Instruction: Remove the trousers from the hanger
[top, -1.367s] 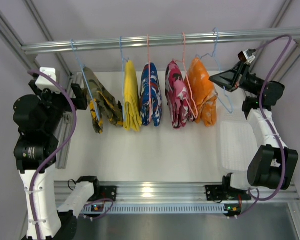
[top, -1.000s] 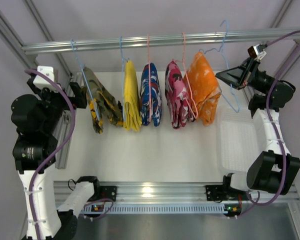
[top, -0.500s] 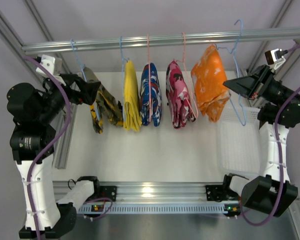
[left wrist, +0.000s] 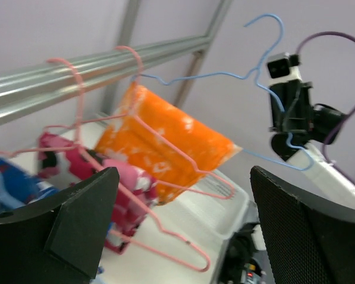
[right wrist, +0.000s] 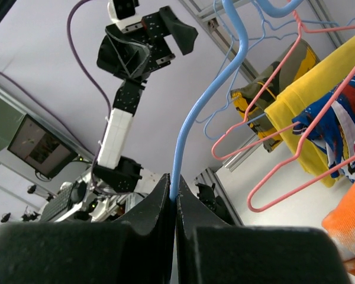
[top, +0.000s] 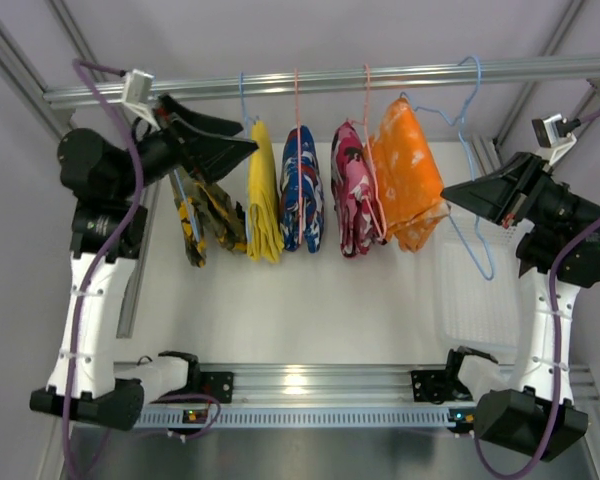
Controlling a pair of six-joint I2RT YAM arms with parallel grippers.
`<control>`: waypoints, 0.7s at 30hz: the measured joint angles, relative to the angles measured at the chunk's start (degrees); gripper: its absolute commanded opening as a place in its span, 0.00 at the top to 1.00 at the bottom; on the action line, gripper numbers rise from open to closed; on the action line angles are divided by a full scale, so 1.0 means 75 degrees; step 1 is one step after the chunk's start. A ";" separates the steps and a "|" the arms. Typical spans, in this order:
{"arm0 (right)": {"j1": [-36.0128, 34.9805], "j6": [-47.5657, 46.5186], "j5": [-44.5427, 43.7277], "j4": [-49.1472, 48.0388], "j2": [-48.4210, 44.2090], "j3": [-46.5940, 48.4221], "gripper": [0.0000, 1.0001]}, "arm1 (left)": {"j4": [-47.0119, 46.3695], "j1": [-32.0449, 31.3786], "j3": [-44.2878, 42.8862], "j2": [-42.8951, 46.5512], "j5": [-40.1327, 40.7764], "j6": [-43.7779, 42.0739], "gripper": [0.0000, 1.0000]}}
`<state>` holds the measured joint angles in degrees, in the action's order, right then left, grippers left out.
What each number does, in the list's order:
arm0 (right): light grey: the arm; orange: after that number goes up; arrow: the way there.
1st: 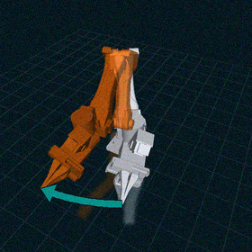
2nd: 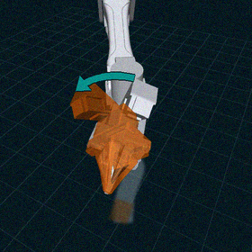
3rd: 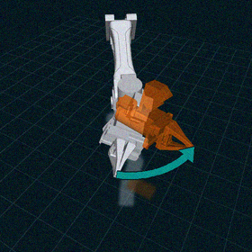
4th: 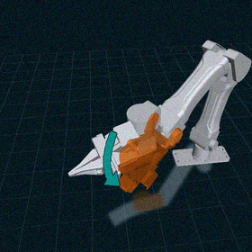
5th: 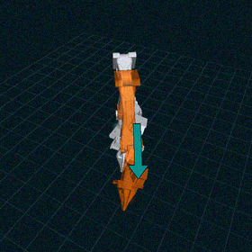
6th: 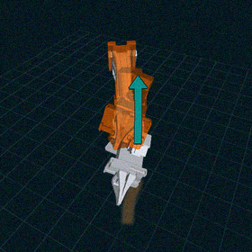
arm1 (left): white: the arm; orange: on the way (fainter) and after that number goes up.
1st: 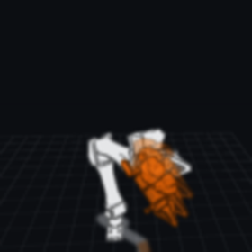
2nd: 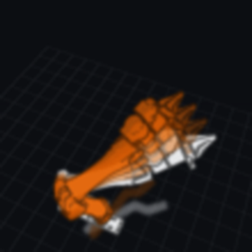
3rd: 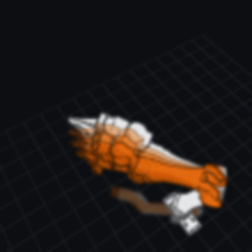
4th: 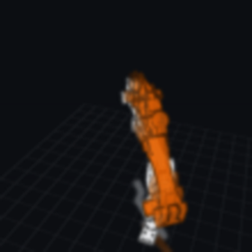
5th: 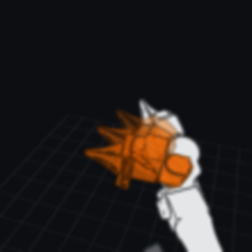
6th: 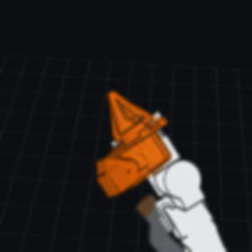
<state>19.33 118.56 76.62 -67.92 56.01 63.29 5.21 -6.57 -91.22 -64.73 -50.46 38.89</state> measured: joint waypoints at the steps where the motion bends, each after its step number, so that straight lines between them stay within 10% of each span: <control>1: 0.0000 0.0000 0.0012 -0.0006 -0.0020 -0.0006 1.00 | -0.0303 -0.0335 0.0000 -0.0198 0.0026 0.0219 0.03; 21: 0.0032 -0.1466 0.0306 0.1722 -0.1393 -0.0504 1.00 | -0.0804 -0.5013 -0.2381 -0.3605 0.1786 0.0382 0.03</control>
<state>19.57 107.57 78.91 -55.00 45.56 59.51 -0.82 -44.16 -109.08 -91.77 -37.06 41.76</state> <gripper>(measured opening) 0.017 0.972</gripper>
